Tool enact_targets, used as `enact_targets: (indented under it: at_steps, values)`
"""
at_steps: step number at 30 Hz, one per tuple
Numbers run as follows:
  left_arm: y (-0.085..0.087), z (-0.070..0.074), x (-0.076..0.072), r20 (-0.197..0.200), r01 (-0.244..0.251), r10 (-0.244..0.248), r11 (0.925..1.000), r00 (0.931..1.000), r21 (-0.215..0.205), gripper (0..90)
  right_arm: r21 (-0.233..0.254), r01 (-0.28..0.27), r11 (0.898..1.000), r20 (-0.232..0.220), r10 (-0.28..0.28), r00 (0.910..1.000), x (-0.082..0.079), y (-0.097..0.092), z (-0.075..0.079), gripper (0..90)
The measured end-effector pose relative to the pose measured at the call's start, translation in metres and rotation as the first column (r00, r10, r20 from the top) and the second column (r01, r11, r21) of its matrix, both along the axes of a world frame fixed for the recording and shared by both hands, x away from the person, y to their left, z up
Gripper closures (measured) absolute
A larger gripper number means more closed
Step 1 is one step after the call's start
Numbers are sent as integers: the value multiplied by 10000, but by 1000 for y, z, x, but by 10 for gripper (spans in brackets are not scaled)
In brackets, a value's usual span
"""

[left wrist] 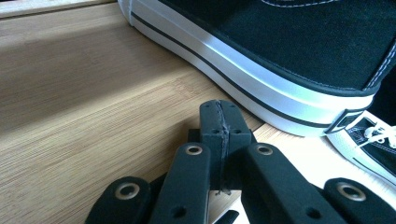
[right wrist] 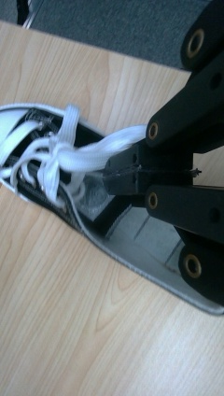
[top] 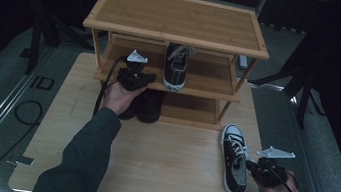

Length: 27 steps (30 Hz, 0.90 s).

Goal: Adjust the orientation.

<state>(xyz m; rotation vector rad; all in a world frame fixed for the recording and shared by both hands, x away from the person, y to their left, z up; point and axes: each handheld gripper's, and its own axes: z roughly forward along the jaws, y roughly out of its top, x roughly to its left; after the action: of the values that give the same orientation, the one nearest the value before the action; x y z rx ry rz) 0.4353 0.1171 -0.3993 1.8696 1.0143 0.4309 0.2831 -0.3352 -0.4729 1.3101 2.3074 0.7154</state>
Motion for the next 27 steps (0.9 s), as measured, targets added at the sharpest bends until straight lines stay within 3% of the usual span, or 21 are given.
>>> enact_targets:
  at_steps: [3,10,15,18,22,27]
  values:
    - [0,0,0,-4,7,-7,10000,10000,2,898,113,171,9998,-19,-171,9999,1,-3,-2,888]
    - [0,0,0,-2,1,-1,10000,10000,-1,898,393,430,9983,-63,-428,9991,7,2,-7,758]
    - [0,0,0,4,6,-6,10000,10000,-22,898,-88,750,9971,-280,-753,9968,19,9,-16,758]
    - [0,0,0,13,6,-6,10000,10000,-8,898,-15,1072,9942,-515,-1072,9929,27,11,-23,769]
    - [0,0,0,12,2,-2,10000,10000,-21,898,109,1307,9914,-506,-1300,9902,33,12,-27,774]
    - [0,0,0,13,-7,7,10000,10000,-32,898,329,1322,9907,-496,-1305,9902,34,9,-29,854]
